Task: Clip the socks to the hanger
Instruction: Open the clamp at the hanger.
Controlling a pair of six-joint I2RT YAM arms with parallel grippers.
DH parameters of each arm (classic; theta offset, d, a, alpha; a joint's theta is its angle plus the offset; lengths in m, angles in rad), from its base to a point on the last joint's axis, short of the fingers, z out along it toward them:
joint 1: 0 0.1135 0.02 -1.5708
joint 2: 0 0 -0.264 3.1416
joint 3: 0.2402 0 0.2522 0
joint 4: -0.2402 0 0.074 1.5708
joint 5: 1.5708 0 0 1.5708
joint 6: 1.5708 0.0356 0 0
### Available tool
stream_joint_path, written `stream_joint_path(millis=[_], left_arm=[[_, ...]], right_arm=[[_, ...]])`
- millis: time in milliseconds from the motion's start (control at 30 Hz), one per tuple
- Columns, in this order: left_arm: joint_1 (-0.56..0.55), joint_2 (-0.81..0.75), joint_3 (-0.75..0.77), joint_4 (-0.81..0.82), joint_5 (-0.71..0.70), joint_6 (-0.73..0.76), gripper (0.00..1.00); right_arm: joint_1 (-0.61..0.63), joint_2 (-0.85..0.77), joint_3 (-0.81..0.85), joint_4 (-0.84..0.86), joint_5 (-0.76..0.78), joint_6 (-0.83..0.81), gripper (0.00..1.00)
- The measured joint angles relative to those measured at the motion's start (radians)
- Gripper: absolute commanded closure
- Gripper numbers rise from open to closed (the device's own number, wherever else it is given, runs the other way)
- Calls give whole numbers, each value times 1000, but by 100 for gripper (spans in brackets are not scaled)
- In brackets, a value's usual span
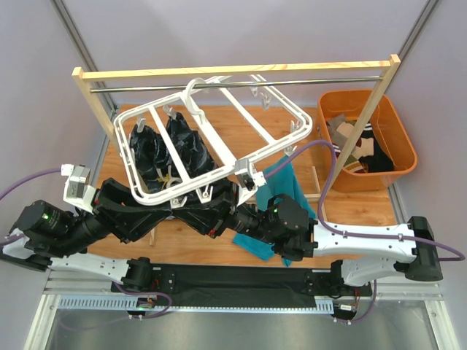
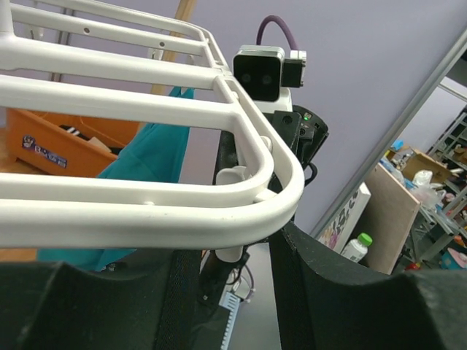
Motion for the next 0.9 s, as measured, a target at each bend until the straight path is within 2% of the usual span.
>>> stream_joint_path(millis=[33,600,900], left_arm=[[0,0,0,0,-1,-5,52],[0,50,35,-134,-176,-171,46],[0,48,-25,-132,-292,-221,50]], right_arm=[[0,0,2,-3,0,3,100],[1,-63,69,-303,83,13,100],[27,-46,161,-533,293,-14,100]])
